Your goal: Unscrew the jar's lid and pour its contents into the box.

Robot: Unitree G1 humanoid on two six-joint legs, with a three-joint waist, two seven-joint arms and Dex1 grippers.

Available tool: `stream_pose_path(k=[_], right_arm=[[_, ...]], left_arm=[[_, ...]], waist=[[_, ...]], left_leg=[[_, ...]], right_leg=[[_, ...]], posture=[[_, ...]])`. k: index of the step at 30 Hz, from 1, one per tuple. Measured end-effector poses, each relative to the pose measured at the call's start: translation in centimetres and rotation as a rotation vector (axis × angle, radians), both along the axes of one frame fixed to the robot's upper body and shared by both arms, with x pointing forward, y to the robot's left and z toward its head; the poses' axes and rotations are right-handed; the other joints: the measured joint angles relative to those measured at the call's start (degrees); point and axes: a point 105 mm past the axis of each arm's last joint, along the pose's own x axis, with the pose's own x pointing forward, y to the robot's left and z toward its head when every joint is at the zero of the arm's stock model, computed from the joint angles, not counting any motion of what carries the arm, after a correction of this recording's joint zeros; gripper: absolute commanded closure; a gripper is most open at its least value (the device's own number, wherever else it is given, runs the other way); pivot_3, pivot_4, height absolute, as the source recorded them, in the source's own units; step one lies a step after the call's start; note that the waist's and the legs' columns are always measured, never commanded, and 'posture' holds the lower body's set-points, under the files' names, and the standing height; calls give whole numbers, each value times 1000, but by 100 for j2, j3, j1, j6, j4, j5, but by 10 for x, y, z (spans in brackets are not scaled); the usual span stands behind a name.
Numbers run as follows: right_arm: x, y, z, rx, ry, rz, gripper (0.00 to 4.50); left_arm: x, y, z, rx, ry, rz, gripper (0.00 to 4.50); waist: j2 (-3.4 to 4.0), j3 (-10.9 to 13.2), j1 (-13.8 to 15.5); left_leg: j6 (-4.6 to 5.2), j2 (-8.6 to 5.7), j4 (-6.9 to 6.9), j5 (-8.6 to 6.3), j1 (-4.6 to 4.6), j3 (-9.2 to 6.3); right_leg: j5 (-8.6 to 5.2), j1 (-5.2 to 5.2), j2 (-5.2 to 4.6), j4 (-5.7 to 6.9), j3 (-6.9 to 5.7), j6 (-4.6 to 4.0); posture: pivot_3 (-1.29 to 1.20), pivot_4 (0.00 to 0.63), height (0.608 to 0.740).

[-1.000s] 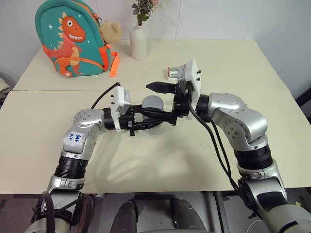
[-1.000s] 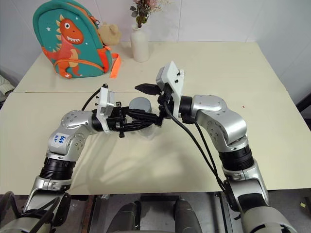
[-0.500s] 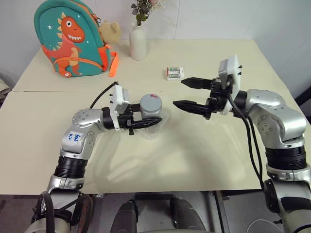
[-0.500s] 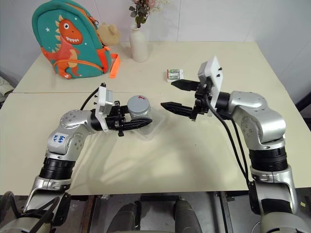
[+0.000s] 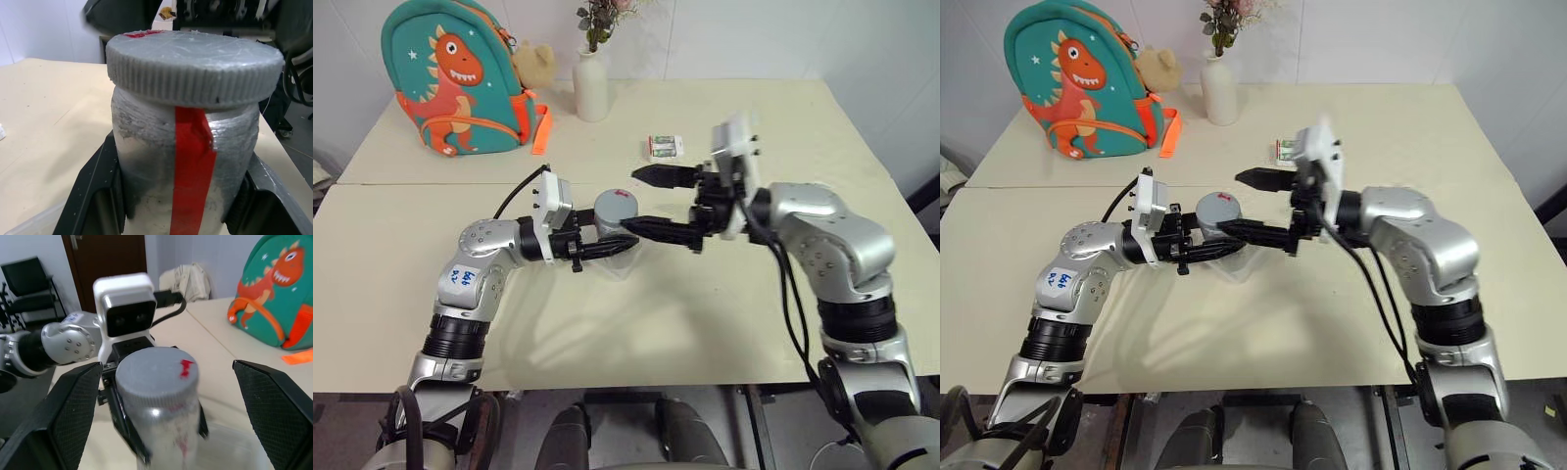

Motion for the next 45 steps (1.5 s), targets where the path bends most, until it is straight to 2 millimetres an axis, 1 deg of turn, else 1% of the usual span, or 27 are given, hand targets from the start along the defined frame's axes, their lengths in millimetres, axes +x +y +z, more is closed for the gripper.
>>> stream_pose_path(k=[5,9,16,21,24,27,30,32,38,45], right_arm=[[3,7,-2,-6,-4,-23,18],[3,17,-2,-15,-12,-13,18],[10,17,-1,-20,-4,-20,18],[11,7,0,-44,-19,-18,18],[10,-3,-3,-53,-21,-22,18],[13,-18,-8,-73,-2,-51,18],[23,-38,-2,-64,-5,-126,18],[25,-45,-1,-64,-4,-152,18],[21,-44,-1,-54,5,-111,18],[-1,-33,2,-33,35,33,18]], left_arm=[[0,0,0,-1,1,-1,2518],[0,-2,0,-6,2,-6,2518],[0,-2,0,-7,3,1,2518],[1,-2,0,-9,5,8,2518],[2,-2,-1,-8,9,16,2518],[3,-1,0,-11,7,22,2518],[2,-1,0,-8,5,12,2518],[1,-1,0,-6,5,6,2518],[0,-2,0,-6,5,0,2518],[0,-1,0,-4,4,-2,2518]], waist=[[0,0,15],[0,0,-1],[0,0,2],[0,0,9],[0,0,10],[0,0,9],[0,0,12],[0,0,0],[0,0,-6],[0,0,5]], left_leg=[[0,0,-1,0,-2,0],[0,0,0,0,0,0],[0,0,-1,0,-1,0],[0,0,-1,0,-2,0],[0,0,-1,0,-2,0],[0,0,-1,0,-2,0],[0,-1,-1,0,-2,1],[0,0,-1,0,-1,1],[0,0,-2,0,-1,1],[0,0,-2,0,-1,1]], right_leg=[[0,-2,0,-1,0,0],[0,-2,0,5,0,0],[0,-3,0,1,0,0],[0,-3,0,1,-1,0],[0,-3,0,1,0,0],[0,-3,0,2,0,0],[0,-3,0,0,0,0],[0,-3,1,0,1,0],[0,-3,0,0,0,-1],[0,-3,1,1,0,-1]], posture=[[0,150,740],[0,150,740],[0,150,740],[0,150,740],[0,150,740],[0,150,740],[0,150,740],[0,150,740],[0,150,740],[0,150,740]])
